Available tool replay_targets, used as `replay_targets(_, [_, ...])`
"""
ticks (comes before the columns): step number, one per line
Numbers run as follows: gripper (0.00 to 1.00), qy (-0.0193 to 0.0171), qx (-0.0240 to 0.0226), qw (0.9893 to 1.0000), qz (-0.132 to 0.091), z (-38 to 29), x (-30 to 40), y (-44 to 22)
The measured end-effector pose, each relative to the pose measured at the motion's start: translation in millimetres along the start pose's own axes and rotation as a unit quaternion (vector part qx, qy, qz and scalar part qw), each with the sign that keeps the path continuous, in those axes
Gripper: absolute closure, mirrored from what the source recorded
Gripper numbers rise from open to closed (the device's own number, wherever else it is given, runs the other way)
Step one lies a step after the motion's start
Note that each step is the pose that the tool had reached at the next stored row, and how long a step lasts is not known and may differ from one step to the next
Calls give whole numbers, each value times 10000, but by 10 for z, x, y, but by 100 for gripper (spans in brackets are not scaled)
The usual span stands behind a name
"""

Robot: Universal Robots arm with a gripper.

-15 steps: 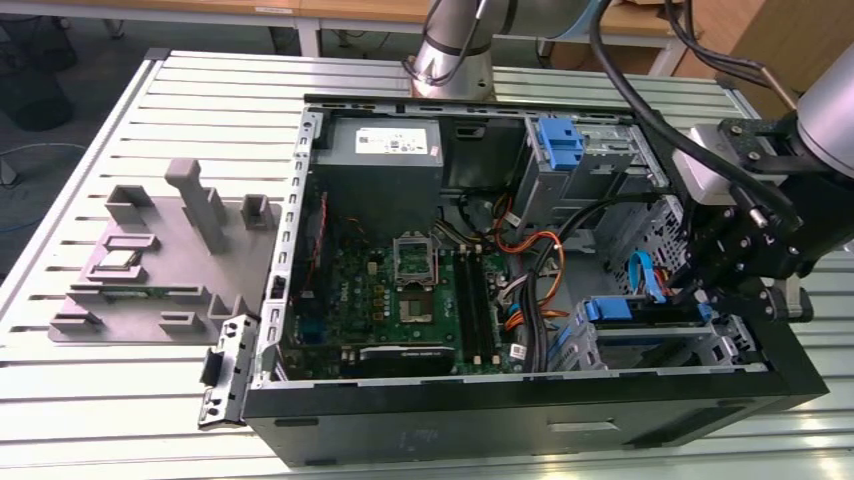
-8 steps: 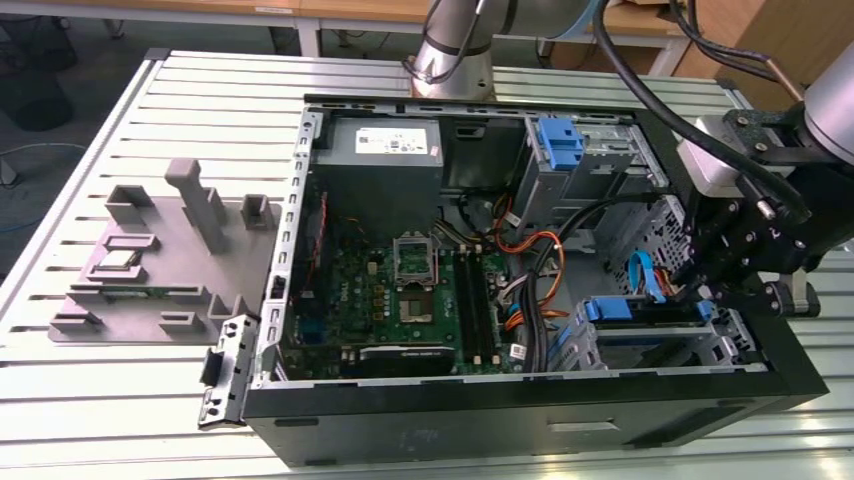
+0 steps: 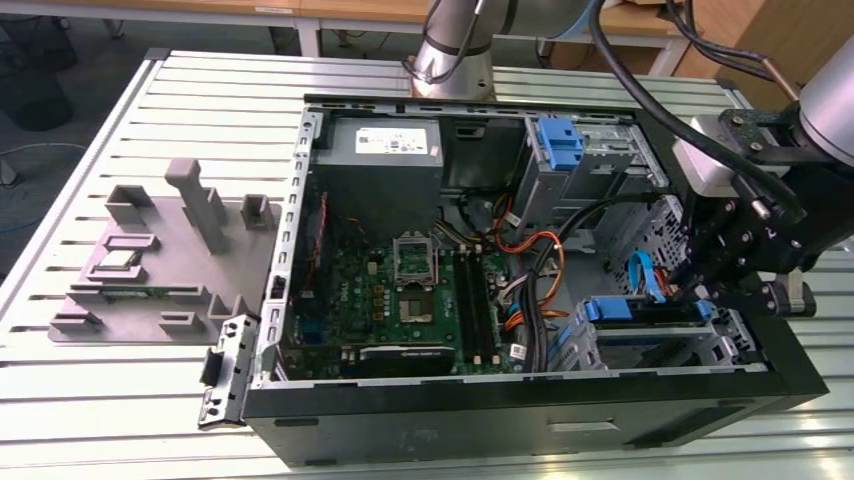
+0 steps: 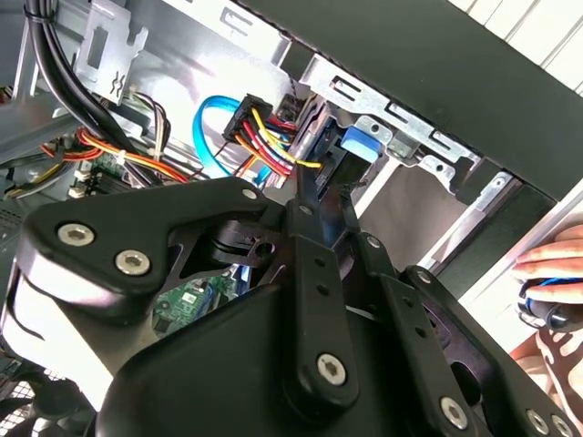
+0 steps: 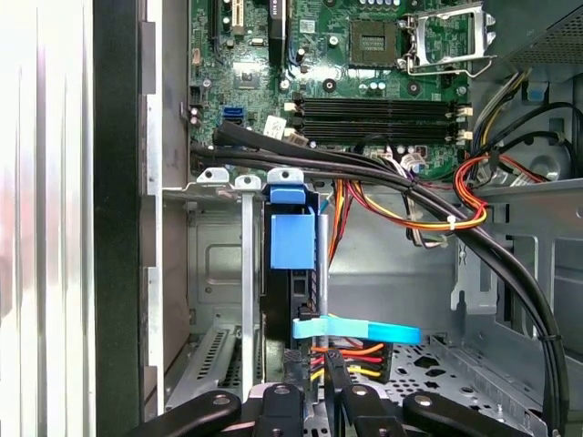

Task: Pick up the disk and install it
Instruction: 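Insert the second disk wire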

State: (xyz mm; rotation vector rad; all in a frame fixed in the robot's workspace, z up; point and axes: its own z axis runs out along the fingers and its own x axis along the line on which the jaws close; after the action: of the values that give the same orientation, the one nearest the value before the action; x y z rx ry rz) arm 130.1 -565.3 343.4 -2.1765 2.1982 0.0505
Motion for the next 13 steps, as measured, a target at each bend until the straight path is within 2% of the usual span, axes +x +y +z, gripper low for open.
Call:
replay_targets(7, [76, 0, 0, 10000, 0, 0, -1, 1])
replay_targets(13, [76, 0, 0, 10000, 0, -66, -5, 0])
